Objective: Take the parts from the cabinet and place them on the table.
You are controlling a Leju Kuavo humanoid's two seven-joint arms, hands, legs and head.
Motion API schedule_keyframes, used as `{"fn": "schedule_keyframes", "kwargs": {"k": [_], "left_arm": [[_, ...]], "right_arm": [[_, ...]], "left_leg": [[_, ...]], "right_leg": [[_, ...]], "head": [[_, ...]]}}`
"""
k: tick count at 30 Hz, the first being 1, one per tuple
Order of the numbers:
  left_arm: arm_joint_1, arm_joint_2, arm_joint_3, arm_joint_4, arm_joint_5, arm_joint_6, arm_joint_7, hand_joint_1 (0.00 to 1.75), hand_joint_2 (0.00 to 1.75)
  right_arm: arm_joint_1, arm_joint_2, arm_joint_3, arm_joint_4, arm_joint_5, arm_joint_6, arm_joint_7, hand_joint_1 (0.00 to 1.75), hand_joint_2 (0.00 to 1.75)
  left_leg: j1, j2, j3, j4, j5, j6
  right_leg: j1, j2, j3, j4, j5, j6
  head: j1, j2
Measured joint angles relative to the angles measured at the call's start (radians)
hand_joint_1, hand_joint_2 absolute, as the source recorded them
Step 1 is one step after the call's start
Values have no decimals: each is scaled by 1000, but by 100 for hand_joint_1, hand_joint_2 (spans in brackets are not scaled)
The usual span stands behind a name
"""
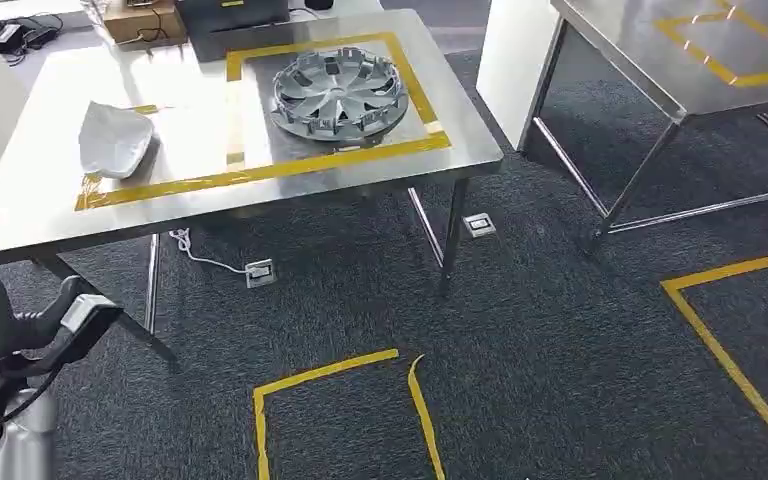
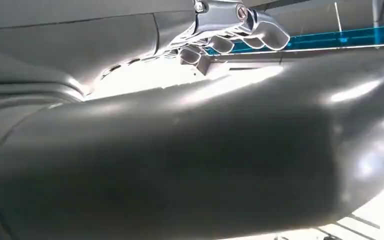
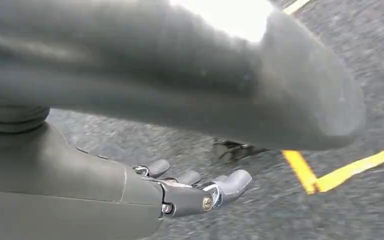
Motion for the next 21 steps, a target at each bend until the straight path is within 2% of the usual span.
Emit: {"fn": "schedule_keyframes", "kwargs": {"k": [1,3,4,5,6,7,8,9,10,11,12,13,14,15,16,17,18,19,20,21], "left_arm": [[13,5,-5,-4,0,0,7,0,0],[34,19,-11,-6,4,0,22,0,0],[46,26,-15,-7,6,0,27,0,0],[57,33,-23,-10,8,0,35,0,0],[69,40,-30,-14,11,0,43,0,0],[79,45,-34,-19,12,0,50,0,0],[90,48,-35,-22,12,0,54,0,0],[103,52,-38,-23,7,0,69,0,0],[115,57,-40,-24,-1,-2,81,0,0],[132,63,-40,-25,-14,-6,98,0,0],[146,68,-40,-29,-24,-11,113,0,0],[158,72,-40,-33,-33,-14,122,0,0],[169,75,-40,-37,-37,-17,128,0,0],[177,84,-40,-39,-39,-18,130,0,0],[184,88,-40,-53,-44,-24,139,0,0],[193,91,-40,-58,-49,-30,145,0,0],[204,92,-40,-64,-56,-53,160,0,0],[214,94,-40,-71,-64,-85,174,0,0],[224,96,-40,-77,-70,-103,183,0,0],[234,100,-40,-77,-75,-122,189,0,175]], "right_arm": [[3,0,0,0,1,-1,6,0,0],[6,0,0,0,7,-3,21,0,0],[11,0,0,0,8,-3,24,0,0],[14,0,0,0,11,-3,28,0,0],[17,0,0,0,13,-2,34,0,0],[19,0,0,0,15,0,34,0,0],[19,0,0,0,15,2,34,0,0],[20,0,0,0,15,3,33,0,0],[20,0,0,0,14,5,30,0,0],[21,0,0,0,12,7,28,0,0],[22,0,0,0,11,7,29,0,0],[22,0,0,0,10,7,30,0,0],[22,0,0,0,9,7,31,0,0],[19,0,0,0,9,7,32,0,0],[19,0,0,0,5,12,32,0,0],[21,0,-2,0,-4,21,36,0,0],[21,0,-4,0,-13,33,49,0,0],[21,0,-8,0,-21,41,61,0,0],[23,1,-13,0,-28,47,68,0,0],[23,2,-20,1,-32,51,74,0,0]], "left_leg": [[-2,-4,-17,13,9,21],[-4,-5,-24,13,16,34],[-2,-1,-31,10,27,46],[-1,4,-44,11,39,58],[-1,5,-60,11,51,66],[-2,5,-75,11,63,68],[-4,5,-91,12,77,70],[-7,5,-110,14,90,72],[-10,6,-124,15,101,72],[-13,7,-144,17,114,72],[-16,7,-160,19,124,71],[-19,8,-171,20,133,71],[-20,8,-179,21,144,70],[-19,9,-185,20,152,66],[-17,9,-186,20,162,60],[-12,11,-182,12,165,54],[-7,11,-182,5,176,46],[-8,10,-181,-4,185,39],[-13,10,-183,-8,191,33],[-9,2,-194,5,164,27]], "right_leg": [[2,0,6,-5,10,6],[0,3,2,-9,30,16],[-2,6,-3,-10,37,23],[-4,5,-11,1,9,30],[-6,5,-33,50,-58,34],[-5,5,-55,121,-122,37],[-5,5,-79,202,-173,39],[-5,5,-92,275,-205,39],[-5,5,-90,310,-205,37],[-3,5,-64,309,-174,32],[0,5,-19,265,-136,25],[6,6,41,191,-107,15],[13,7,115,94,-102,-1],[17,5,165,5,-153,-18],[21,4,187,-29,-156,-9],[25,6,177,-31,-146,-14],[29,5,173,-35,-147,-21],[29,5,171,-42,-138,-30],[20,3,172,-60,-116,-34],[17,1,167,-65,-102,-32]], "head": [[8,0],[7,0],[5,0],[9,0],[10,0],[12,0],[13,0],[14,0],[14,0],[13,0],[14,0],[14,0],[14,0],[12,0],[12,0],[16,0],[23,0],[24,0],[23,0],[22,0]]}}
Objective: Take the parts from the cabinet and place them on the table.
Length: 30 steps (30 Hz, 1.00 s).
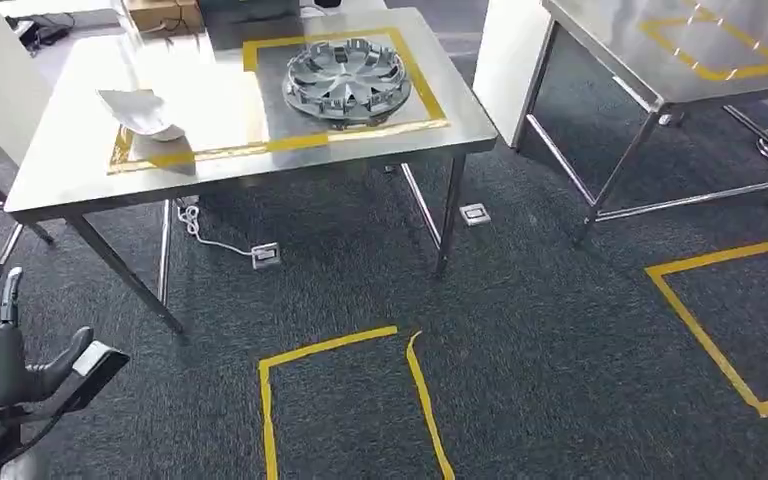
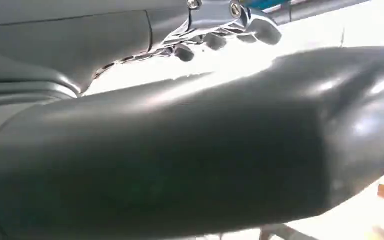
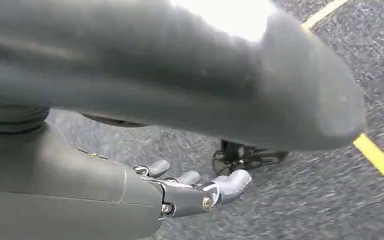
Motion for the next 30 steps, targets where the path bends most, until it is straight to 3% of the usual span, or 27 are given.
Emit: {"fn": "schedule_keyframes", "kwargs": {"k": [1,2,3,4,5,6,7,8,9,10,11,15,16,30], "left_arm": [[3,4,0,1,-9,-13,5,0,175],[5,8,0,1,-18,-23,11,0,175],[12,10,0,2,-36,-30,19,0,175],[16,15,0,3,-51,-37,25,0,175],[17,19,0,5,-60,-42,30,0,175],[17,20,0,8,-63,-49,42,0,175],[16,21,0,11,-68,-51,50,0,175],[14,21,-2,20,-73,-53,58,0,175],[14,21,-3,30,-74,-52,63,0,175],[13,21,-5,46,-67,-53,69,0,175],[15,21,-9,61,-52,-55,72,0,175],[24,18,-23,116,31,-86,84,0,175],[25,17,-26,129,55,-94,87,0,0],[69,-13,-71,317,382,-221,130,0,0]], "right_arm": [[1,-1,-3,0,-3,2,2,0,0],[3,0,-5,0,-3,2,3,0,0],[4,0,-6,0,-3,1,4,0,175],[5,0,-7,0,-3,-4,5,0,175],[5,0,-7,0,-3,-8,5,0,175],[5,0,-8,0,-4,-17,3,0,175],[5,0,-8,0,-3,-24,2,0,175],[3,-1,-10,0,-4,-32,-2,0,175],[4,-2,-10,0,-7,-37,-5,0,175],[6,-5,-3,0,-16,-39,-8,0,175],[9,-8,7,-1,-27,-41,-9,0,175],[20,-17,62,-4,-82,-60,-9,0,175],[23,-19,78,-5,-98,-66,-9,0,0],[68,-57,346,-43,-313,-131,-8,0,0]], "left_leg": [[-1,0,4,-6,-88,-9],[-1,2,7,8,-157,2],[-4,0,5,8,-185,17],[-4,-1,2,2,-164,18],[-3,-1,3,-10,-101,14],[-1,-3,5,-35,4,14],[1,-4,2,-50,82,6],[2,-5,2,-46,34,2],[2,-3,-2,-50,78,8],[2,-4,-2,-49,56,2],[2,-4,-4,-49,73,3],[1,-4,-9,-48,69,6],[1,-4,-9,-48,69,6],[-1,-4,-11,-46,66,10]], "right_leg": [[4,4,-14,7,-22,14],[1,1,-21,10,-21,24],[1,1,-26,7,10,16],[1,0,-29,8,6,20],[2,1,-33,9,17,16],[5,1,-35,12,15,13],[7,1,-37,16,14,12],[7,1,-43,16,21,12],[7,2,-45,17,20,11],[7,2,-47,18,19,12],[7,2,-48,18,19,12],[6,2,-52,18,20,12],[6,2,-53,18,20,13],[5,1,-53,18,19,15]], "head": [[-5,0],[-5,0],[-3,0],[-3,0],[-4,0],[-3,0],[-3,0],[-2,0],[-4,0],[-2,0],[-3,0],[-3,0],[-2,0],[-3,0]]}}
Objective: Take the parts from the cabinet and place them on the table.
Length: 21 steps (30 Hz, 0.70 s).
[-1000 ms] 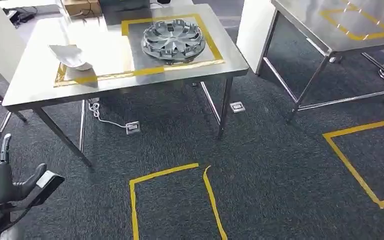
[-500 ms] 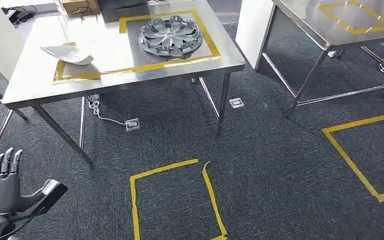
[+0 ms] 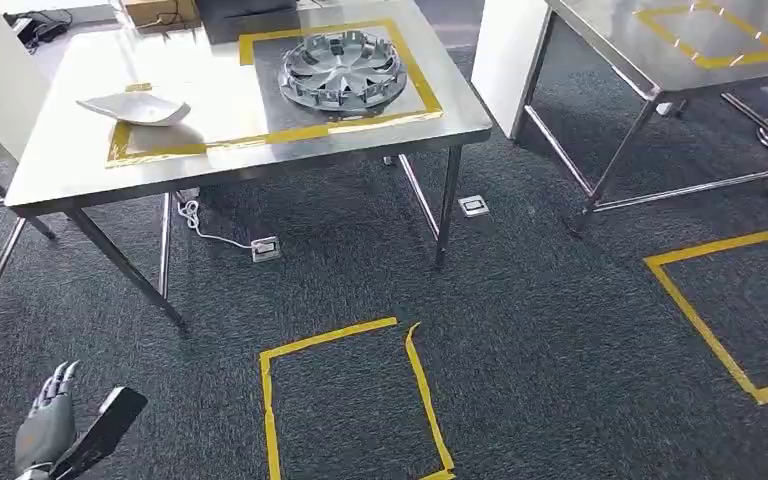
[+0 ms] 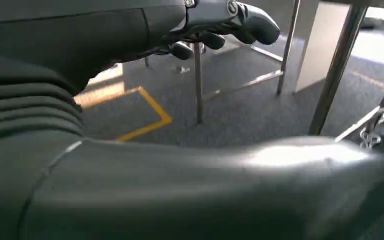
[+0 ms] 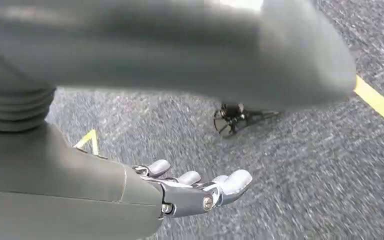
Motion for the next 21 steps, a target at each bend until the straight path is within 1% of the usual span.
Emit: {"fn": "schedule_keyframes", "kwargs": {"k": [21], "left_arm": [[73,-62,-57,299,504,-194,65,0,0]], "right_arm": [[81,-60,457,-77,-332,-104,2,0,0]], "left_leg": [[0,-1,0,0,-1,1]], "right_leg": [[0,-1,0,0,-1,1]], "head": [[0,0]]}}
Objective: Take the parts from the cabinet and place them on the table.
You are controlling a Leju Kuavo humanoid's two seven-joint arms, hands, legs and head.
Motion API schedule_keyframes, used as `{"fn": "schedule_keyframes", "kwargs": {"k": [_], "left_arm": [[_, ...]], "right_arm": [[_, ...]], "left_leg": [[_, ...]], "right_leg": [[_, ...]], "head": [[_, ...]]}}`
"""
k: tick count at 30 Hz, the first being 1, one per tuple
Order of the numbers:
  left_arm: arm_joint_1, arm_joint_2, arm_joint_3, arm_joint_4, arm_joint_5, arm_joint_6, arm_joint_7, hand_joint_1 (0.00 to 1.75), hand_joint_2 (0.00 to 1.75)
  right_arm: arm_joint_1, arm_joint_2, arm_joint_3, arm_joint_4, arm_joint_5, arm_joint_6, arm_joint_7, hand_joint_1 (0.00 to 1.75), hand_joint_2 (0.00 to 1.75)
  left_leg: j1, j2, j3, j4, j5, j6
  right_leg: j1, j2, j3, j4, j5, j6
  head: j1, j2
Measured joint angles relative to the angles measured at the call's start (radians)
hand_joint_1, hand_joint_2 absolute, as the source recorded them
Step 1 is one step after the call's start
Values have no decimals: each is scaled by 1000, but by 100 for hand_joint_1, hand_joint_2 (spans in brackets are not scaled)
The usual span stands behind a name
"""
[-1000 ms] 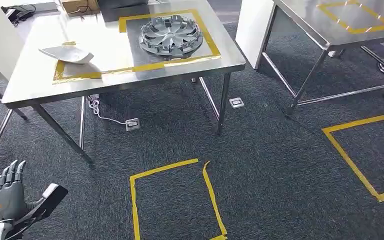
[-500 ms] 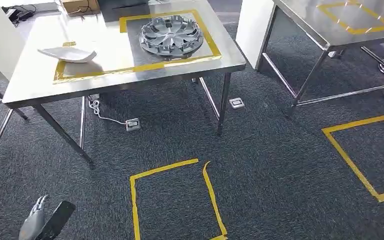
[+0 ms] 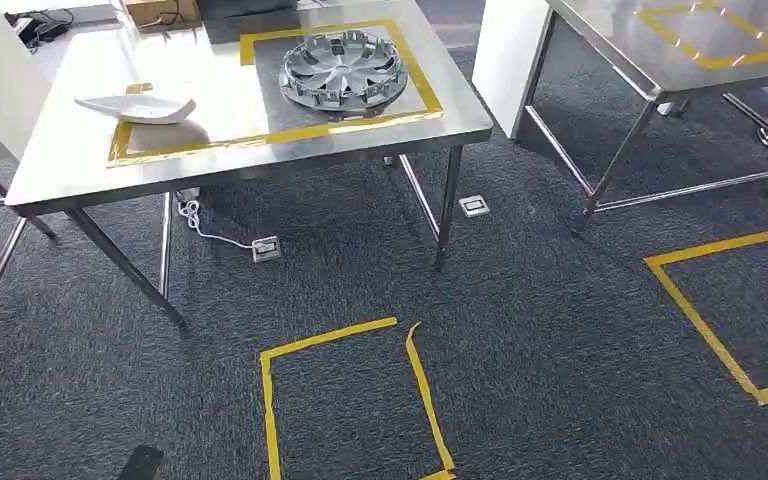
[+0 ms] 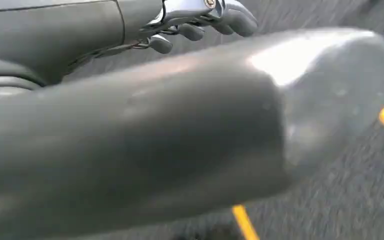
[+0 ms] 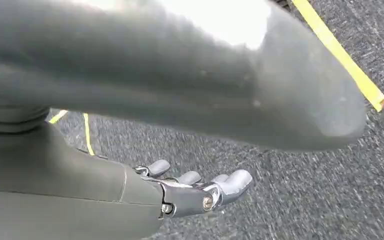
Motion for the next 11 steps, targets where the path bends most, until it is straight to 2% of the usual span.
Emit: {"fn": "schedule_keyframes", "kwargs": {"k": [11], "left_arm": [[32,-29,-24,142,243,-94,32,0,0]], "right_arm": [[38,-26,213,-35,-160,-48,1,0,0]], "left_leg": [[-1,-1,0,0,-1,1]], "right_leg": [[-1,0,0,0,-1,1]], "head": [[0,0]]}}
